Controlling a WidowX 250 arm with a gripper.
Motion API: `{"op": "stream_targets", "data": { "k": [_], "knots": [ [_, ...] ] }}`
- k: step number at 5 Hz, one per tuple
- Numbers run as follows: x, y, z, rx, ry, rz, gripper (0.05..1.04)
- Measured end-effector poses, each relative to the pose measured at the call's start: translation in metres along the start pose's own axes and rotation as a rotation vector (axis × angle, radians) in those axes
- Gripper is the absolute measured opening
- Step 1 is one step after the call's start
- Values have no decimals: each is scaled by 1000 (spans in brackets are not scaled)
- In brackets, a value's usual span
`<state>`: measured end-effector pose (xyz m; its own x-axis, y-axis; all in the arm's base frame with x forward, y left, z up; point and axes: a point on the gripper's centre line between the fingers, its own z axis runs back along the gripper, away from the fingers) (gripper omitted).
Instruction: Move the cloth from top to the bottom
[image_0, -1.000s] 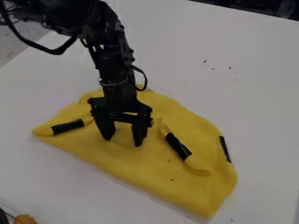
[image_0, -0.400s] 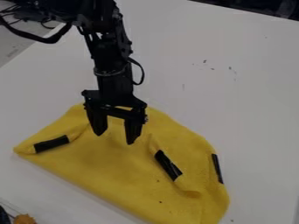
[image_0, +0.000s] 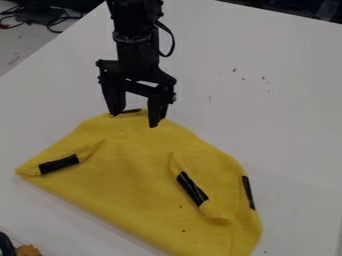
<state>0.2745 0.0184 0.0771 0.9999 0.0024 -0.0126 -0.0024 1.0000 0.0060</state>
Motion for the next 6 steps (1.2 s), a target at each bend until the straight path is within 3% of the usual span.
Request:
{"op": "stream_targets", "data": {
  "k": [1,2,3,4,5,6],
  "knots": [
    [13,-6,17,12,-23,-6,1000],
    [35,-17,18,-58,-27,-13,1000],
    [53,-29,21,-71,-60,21,1000],
    [69,-54,25,-78,-71,43,1000],
    [89,-87,23,-88,-59,11,1000],
    [101,-112,22,-112,-84,-42,1000]
  ]
}}
